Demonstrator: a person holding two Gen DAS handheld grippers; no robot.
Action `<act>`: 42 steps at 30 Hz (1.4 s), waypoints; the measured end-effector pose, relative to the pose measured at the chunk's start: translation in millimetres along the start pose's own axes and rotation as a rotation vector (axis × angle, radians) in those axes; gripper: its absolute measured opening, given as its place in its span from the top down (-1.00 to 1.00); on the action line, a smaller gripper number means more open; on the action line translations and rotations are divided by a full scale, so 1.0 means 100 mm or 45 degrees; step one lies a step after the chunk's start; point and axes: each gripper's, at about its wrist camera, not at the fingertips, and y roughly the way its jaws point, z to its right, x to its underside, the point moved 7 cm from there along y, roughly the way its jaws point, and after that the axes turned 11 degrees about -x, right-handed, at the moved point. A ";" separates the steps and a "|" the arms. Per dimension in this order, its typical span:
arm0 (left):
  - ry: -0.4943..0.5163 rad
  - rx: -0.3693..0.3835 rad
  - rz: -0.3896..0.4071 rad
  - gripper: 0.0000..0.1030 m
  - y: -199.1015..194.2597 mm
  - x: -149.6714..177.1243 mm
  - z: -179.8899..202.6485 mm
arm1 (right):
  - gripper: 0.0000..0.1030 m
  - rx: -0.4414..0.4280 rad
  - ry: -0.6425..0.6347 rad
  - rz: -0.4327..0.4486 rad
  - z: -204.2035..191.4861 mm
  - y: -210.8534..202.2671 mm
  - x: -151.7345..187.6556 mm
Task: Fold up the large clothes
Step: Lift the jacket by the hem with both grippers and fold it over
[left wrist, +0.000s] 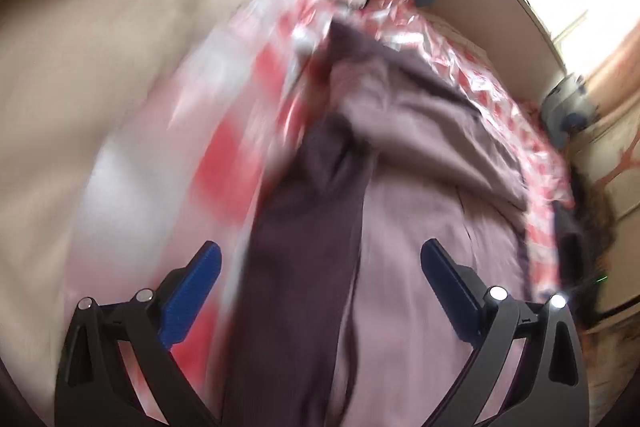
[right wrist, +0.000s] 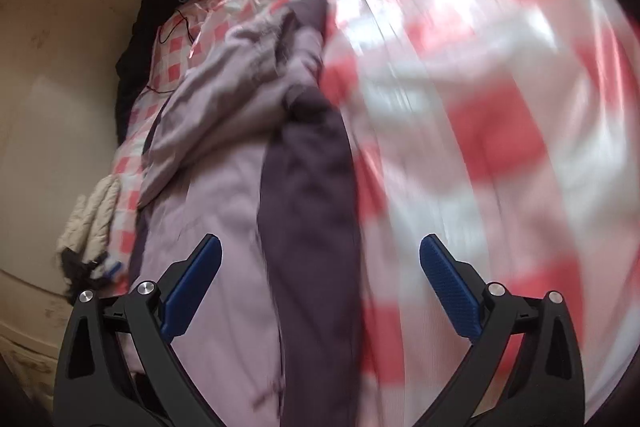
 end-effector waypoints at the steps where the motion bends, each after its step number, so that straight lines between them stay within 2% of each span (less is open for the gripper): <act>1: -0.027 0.020 -0.036 -0.86 -0.01 0.14 -0.07 | -0.86 -0.038 0.038 -0.029 0.04 -0.02 0.17; 4: -0.048 0.110 -0.150 -0.86 -0.08 0.60 -0.12 | -0.86 -0.199 0.095 -0.131 -0.03 -0.03 0.61; 5: -0.057 0.153 -0.191 -0.86 -0.10 0.74 -0.11 | -0.86 -0.225 0.093 -0.173 -0.07 -0.02 0.76; 8: -0.038 0.173 -0.211 -0.86 -0.21 0.97 -0.16 | -0.86 -0.288 0.080 -0.288 -0.22 0.00 1.13; 12: -0.081 0.268 -0.358 -0.86 -0.29 1.35 -0.31 | -0.86 -0.332 0.091 -0.428 -0.28 -0.05 1.55; 15: -0.119 0.357 -0.467 -0.86 -0.31 1.63 -0.37 | -0.87 -0.416 0.142 -0.461 -0.29 -0.13 1.74; 17: -0.123 0.374 -0.506 -0.86 -0.31 1.75 -0.36 | -0.87 -0.476 0.213 -0.492 -0.27 -0.15 1.85; 19: -0.098 0.365 -0.538 -0.86 -0.36 1.86 -0.32 | -0.87 -0.510 0.217 -0.488 -0.29 -0.17 1.89; 23: -0.089 0.264 -0.520 -0.81 -0.36 1.92 -0.28 | -0.87 -0.437 0.219 -0.508 -0.27 -0.11 1.93; 24: -0.095 0.246 -0.500 -0.56 -0.38 1.91 -0.29 | -0.87 -0.426 0.210 -0.502 -0.28 -0.10 1.93; 26: -0.093 0.247 -0.479 0.31 -0.41 1.92 -0.25 | -0.85 -0.444 0.151 -0.460 -0.41 -0.13 1.91; 29: -0.099 0.259 -0.436 0.58 -0.51 1.87 -0.22 | -0.41 -0.506 0.093 -0.385 -0.58 -0.19 1.88; 31: -0.105 0.292 -0.408 0.65 -0.57 1.82 -0.15 | 0.07 -0.565 0.077 -0.316 -0.70 -0.26 1.82; 33: -0.123 0.364 -0.363 0.67 -0.73 1.73 -0.07 | 0.15 -0.581 0.055 -0.274 -0.80 -0.30 1.76; 35: -0.116 0.421 -0.321 0.68 -0.89 1.62 0.03 | 0.15 -0.521 0.029 -0.294 -0.86 -0.26 1.73; 38: -0.081 0.431 -0.311 0.68 -0.96 1.57 0.13 | 0.18 -0.312 0.023 -0.420 -0.68 -0.08 1.83; 39: -0.081 0.428 -0.315 0.68 -0.95 1.57 0.13 | 0.32 -0.283 0.044 -0.430 -0.59 -0.04 1.86; 42: -0.121 0.451 -0.314 0.70 -0.96 1.57 0.09 | 0.47 -0.403 0.086 -0.314 -0.63 -0.11 1.86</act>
